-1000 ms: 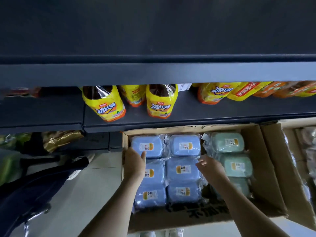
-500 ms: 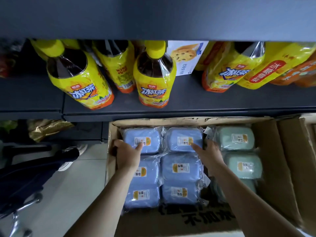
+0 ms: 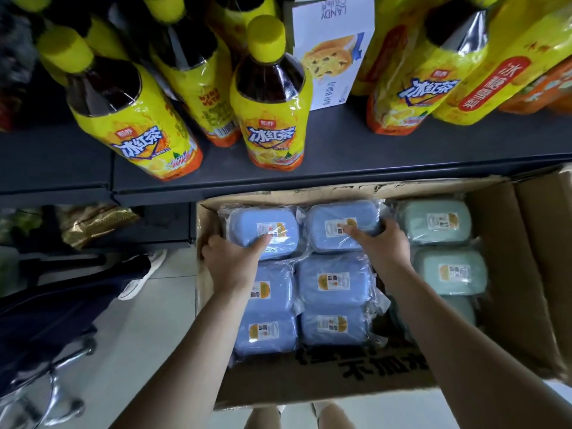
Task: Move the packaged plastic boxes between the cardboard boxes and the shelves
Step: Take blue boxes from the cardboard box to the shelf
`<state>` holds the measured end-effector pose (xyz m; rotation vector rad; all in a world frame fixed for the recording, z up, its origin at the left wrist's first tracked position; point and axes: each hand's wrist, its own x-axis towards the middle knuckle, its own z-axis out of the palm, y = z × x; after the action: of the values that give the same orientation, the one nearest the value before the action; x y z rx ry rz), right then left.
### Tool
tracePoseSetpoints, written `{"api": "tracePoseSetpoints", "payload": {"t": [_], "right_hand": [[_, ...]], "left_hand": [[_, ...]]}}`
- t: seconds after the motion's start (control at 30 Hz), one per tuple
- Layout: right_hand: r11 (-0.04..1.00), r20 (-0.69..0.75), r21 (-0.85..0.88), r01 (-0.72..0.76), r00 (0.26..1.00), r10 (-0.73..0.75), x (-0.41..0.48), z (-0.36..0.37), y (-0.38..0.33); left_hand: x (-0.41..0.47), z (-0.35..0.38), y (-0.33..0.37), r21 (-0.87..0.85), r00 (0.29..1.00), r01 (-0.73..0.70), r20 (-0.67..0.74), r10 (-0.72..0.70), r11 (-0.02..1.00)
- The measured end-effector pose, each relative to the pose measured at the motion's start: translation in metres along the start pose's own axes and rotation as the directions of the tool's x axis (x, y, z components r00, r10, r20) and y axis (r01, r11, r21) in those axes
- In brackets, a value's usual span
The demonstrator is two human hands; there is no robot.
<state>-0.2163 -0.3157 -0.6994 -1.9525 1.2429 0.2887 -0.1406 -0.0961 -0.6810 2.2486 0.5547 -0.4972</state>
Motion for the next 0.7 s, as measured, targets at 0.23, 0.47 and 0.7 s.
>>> {"api": "tracePoseSetpoints", "payload": {"t": [0.23,0.47,0.7], "right_hand": [[0.992,-0.139,0.124,0.034,0.990,-0.016,-0.029,-0.016,0.000],[0.939,0.023,0.342,-0.047,0.999,0.041,-0.103,-0.058,-0.019],[0.883,0.136,0.461,-0.088,0.990,0.028,-0.185,-0.143,-0.067]], "left_hand": [[-0.012,-0.030,0.003,-0.138,0.999,-0.020,0.040,0.025,0.990],[-0.065,-0.104,0.019,-0.307,0.980,-0.021,0.181,0.080,0.951],[-0.131,-0.193,0.066,-0.391,0.965,-0.093,0.193,0.180,0.916]]}}
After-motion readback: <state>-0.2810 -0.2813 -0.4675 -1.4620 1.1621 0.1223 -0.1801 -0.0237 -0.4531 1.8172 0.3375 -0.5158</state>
